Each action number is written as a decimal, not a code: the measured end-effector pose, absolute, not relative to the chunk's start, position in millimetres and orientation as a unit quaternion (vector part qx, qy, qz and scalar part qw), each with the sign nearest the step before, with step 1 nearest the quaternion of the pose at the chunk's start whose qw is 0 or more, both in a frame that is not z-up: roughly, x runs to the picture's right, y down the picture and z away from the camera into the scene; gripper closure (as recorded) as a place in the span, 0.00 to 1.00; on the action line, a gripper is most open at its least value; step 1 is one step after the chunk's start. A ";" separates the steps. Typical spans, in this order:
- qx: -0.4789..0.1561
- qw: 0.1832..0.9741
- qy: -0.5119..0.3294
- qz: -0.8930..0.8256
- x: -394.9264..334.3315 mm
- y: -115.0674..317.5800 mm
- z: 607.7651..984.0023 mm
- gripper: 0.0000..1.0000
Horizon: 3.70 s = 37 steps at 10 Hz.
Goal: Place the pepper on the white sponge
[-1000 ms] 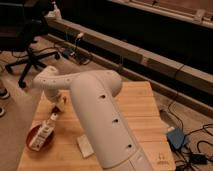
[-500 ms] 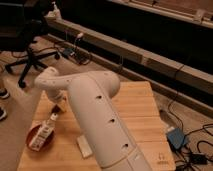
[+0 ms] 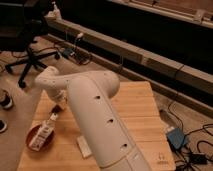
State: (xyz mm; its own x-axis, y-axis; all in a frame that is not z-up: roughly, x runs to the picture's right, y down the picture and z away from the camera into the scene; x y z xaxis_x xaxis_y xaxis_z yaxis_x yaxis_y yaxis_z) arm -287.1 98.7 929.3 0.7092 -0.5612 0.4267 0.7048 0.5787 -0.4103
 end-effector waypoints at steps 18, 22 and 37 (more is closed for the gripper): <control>-0.299 0.891 -0.101 -0.325 -265.2 87.0 919.6 1.00; -0.291 0.902 -0.089 -0.307 -246.0 67.6 910.3 1.00; -0.286 0.919 -0.077 -0.260 -164.2 73.1 767.0 1.00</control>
State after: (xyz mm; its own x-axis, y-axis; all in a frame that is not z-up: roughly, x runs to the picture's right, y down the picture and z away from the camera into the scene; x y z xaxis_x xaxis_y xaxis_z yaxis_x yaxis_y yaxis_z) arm -164.2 73.1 767.0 0.8532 -0.4337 0.2896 0.5215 0.7016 -0.4856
